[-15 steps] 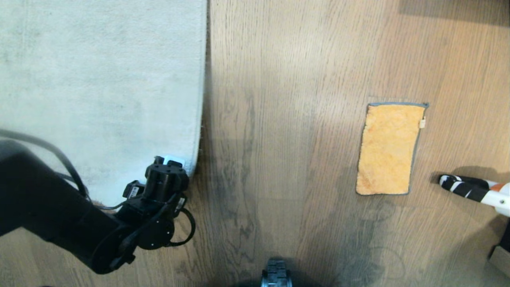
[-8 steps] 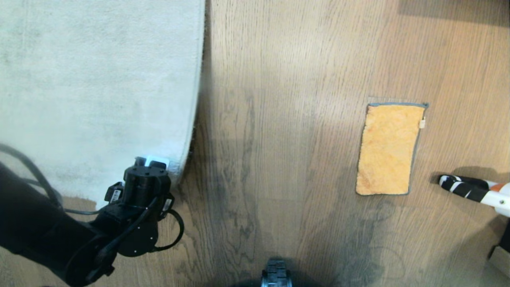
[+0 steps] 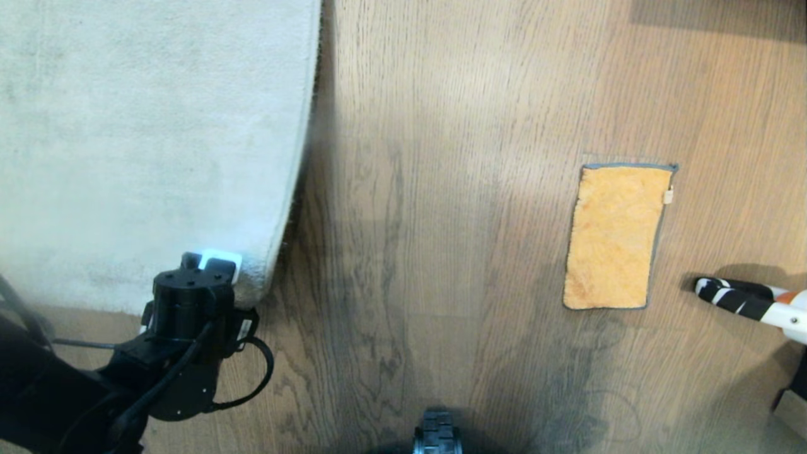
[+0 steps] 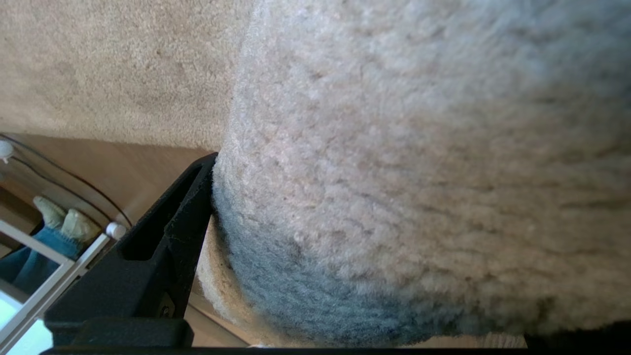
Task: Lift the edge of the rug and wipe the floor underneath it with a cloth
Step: Pick up the rag
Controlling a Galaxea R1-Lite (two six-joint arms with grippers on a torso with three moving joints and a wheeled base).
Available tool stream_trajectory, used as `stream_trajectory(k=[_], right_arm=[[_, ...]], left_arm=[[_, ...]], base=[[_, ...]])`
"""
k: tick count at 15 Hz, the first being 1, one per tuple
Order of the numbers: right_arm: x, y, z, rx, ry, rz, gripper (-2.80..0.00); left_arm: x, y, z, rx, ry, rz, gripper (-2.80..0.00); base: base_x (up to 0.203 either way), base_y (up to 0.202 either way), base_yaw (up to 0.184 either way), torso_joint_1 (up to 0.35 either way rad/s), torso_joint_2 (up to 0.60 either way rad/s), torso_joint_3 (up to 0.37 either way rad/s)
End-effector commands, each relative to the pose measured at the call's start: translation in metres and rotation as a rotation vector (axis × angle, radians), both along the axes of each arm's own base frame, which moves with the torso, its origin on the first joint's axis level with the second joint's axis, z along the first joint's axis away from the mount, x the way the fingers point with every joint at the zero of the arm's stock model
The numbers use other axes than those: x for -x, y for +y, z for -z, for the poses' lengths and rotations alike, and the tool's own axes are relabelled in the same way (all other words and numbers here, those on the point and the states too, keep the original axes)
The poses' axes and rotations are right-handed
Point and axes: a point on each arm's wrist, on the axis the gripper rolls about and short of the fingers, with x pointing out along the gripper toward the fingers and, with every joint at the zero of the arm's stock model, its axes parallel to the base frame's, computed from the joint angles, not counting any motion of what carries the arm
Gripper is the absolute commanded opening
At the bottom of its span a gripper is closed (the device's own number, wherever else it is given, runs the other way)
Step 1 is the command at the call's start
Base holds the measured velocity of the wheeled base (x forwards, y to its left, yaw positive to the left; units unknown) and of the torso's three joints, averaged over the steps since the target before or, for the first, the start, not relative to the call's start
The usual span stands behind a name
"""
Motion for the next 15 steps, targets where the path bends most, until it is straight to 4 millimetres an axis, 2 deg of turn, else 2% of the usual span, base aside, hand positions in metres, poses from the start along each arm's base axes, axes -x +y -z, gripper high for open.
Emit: stream_trajectory(k=[1,7,8,9,15], right_arm=[[0.0,0.0,0.0,0.001,-0.001,0.0,-2.8],[0.0,0.0,0.0,0.001,-0.001,0.0,-2.8],[0.0,0.0,0.0,0.001,-0.001,0.001,-2.8],[0.0,0.0,0.0,0.001,-0.001,0.0,-2.8],[0.0,0.0,0.0,0.001,0.0,0.0,-2.8]], left_arm=[[0.003,0.004,-0.004,0.006,-0.024,0.009,0.0],[0.008,0.007,-0.006,0.03,-0.052,0.049,0.0],[0.011,0.008,-0.006,0.03,-0.046,0.052,-2.43],[0.013,0.009,-0.005,0.031,-0.041,0.056,-2.8],[0.02,0.011,-0.012,0.045,-0.077,0.057,-2.8]], base=[[0.0,0.0,0.0,0.0,0.0,0.0],[0.0,0.0,0.0,0.0,0.0,0.0],[0.0,0.0,0.0,0.0,0.0,0.0],[0.0,0.0,0.0,0.0,0.0,0.0],[0.0,0.0,0.0,0.0,0.0,0.0]])
